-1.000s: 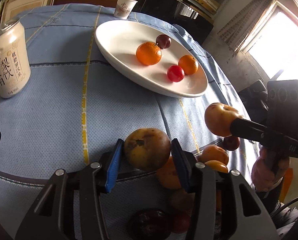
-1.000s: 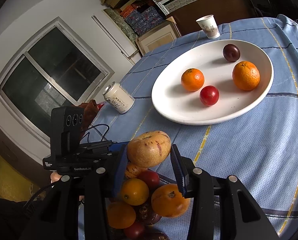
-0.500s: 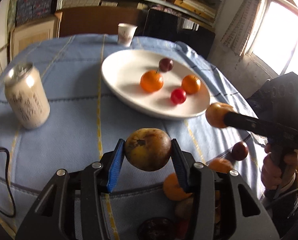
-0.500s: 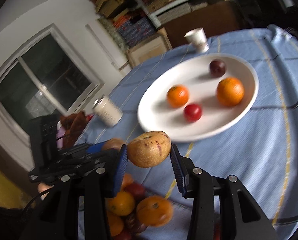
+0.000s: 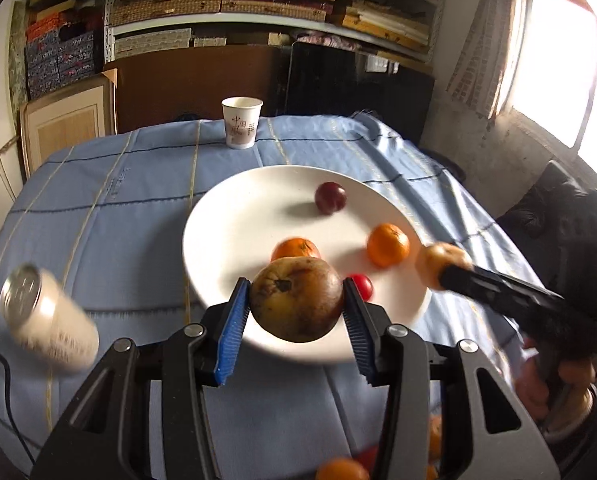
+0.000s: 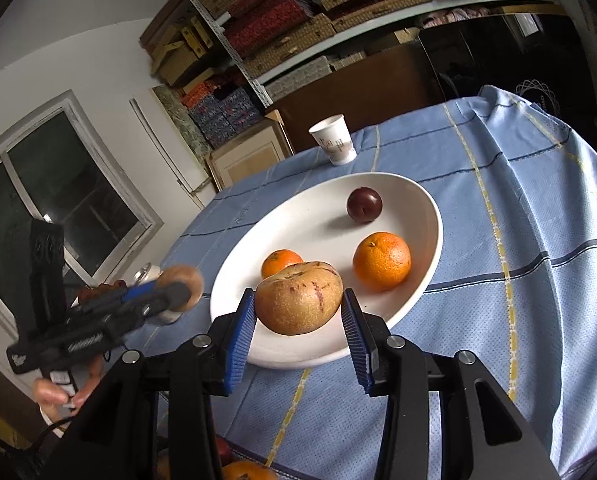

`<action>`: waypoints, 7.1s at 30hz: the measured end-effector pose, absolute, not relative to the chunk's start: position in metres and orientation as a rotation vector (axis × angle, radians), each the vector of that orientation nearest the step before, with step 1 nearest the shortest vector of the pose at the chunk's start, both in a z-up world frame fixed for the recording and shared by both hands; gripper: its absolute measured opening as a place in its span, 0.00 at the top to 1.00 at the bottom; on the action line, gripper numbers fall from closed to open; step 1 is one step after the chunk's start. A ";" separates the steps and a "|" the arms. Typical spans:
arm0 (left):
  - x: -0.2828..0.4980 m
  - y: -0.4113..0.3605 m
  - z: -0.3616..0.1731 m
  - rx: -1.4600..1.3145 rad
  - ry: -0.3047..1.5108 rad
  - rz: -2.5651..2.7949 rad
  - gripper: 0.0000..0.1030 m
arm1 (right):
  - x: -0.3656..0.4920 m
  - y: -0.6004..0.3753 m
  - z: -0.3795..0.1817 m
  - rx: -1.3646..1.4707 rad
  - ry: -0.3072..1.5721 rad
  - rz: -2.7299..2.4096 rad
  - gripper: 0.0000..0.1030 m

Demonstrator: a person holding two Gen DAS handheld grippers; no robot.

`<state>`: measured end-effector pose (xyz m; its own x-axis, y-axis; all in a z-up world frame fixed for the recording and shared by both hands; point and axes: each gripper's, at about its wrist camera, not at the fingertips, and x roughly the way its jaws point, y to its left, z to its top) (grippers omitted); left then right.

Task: Organize fruits

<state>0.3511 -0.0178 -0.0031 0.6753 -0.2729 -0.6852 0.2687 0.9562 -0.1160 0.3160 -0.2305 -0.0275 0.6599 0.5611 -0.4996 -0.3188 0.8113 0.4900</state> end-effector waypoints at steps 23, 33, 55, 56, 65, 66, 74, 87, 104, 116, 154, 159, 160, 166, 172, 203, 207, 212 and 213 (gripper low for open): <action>0.362 -0.019 -0.007 0.059 0.739 -0.169 0.06 | 0.330 -0.229 -0.017 0.353 0.706 0.517 0.36; 0.291 0.019 -0.032 0.152 0.692 -0.054 0.05 | 0.315 -0.238 -0.029 0.290 0.744 0.421 0.23; 0.221 0.055 -0.035 0.036 0.740 -0.086 0.04 | 0.156 -0.205 -0.019 0.277 0.646 0.555 0.24; 0.218 0.055 -0.036 0.034 0.741 -0.089 0.04 | 0.146 -0.194 -0.021 0.237 0.663 0.543 0.24; 0.200 0.068 -0.048 -0.012 0.769 -0.078 0.04 | 0.129 -0.141 -0.030 0.003 0.723 0.483 0.36; 0.198 0.072 -0.050 -0.035 0.775 -0.076 0.04 | 0.129 -0.138 -0.030 -0.014 0.723 0.462 0.36; 0.194 0.082 -0.056 -0.102 0.803 -0.103 0.04 | 0.123 -0.130 -0.038 -0.078 0.694 0.400 0.39; 0.197 0.080 -0.060 -0.102 0.831 -0.106 0.04 | 0.127 -0.122 -0.042 -0.114 0.718 0.392 0.56; 0.199 0.081 -0.062 -0.106 0.841 -0.099 0.04 | 0.129 -0.119 -0.041 -0.126 0.711 0.380 0.64; 0.191 0.071 -0.056 -0.072 0.803 -0.206 0.04 | 0.105 -0.164 -0.026 0.073 0.606 0.482 0.64; 0.190 0.012 -0.080 0.357 0.884 -0.656 0.48 | 0.093 -0.189 -0.045 0.135 0.623 0.476 0.64; 0.191 0.012 -0.081 0.344 0.892 -0.660 0.56 | 0.092 -0.188 -0.045 0.129 0.613 0.480 0.63; 0.192 0.013 -0.081 0.340 0.894 -0.654 0.59 | 0.092 -0.188 -0.045 0.127 0.611 0.478 0.63; 0.192 0.014 -0.082 0.333 0.892 -0.656 0.60 | 0.096 -0.189 -0.048 0.142 0.639 0.477 0.68; 0.193 0.015 -0.082 0.320 0.894 -0.659 0.60 | 0.089 -0.187 -0.045 0.122 0.669 0.505 0.67; 0.281 0.016 0.002 0.057 0.815 -0.526 0.60 | 0.220 -0.203 0.006 0.267 0.697 0.556 0.63; 0.343 0.011 0.002 0.028 0.849 -0.394 0.60 | 0.278 -0.190 -0.007 0.262 0.761 0.507 0.63; 0.403 0.011 -0.017 -0.017 0.930 -0.301 0.60 | 0.315 -0.171 -0.026 0.232 0.845 0.470 0.63; 0.407 0.010 -0.019 -0.008 0.936 -0.290 0.60 | 0.319 -0.169 -0.028 0.228 0.851 0.468 0.63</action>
<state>0.4074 0.0102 -0.0193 0.5576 -0.2489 -0.7920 0.2420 0.9613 -0.1317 0.3193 -0.1687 -0.0282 0.5661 0.4829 -0.6680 -0.3046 0.8756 0.3749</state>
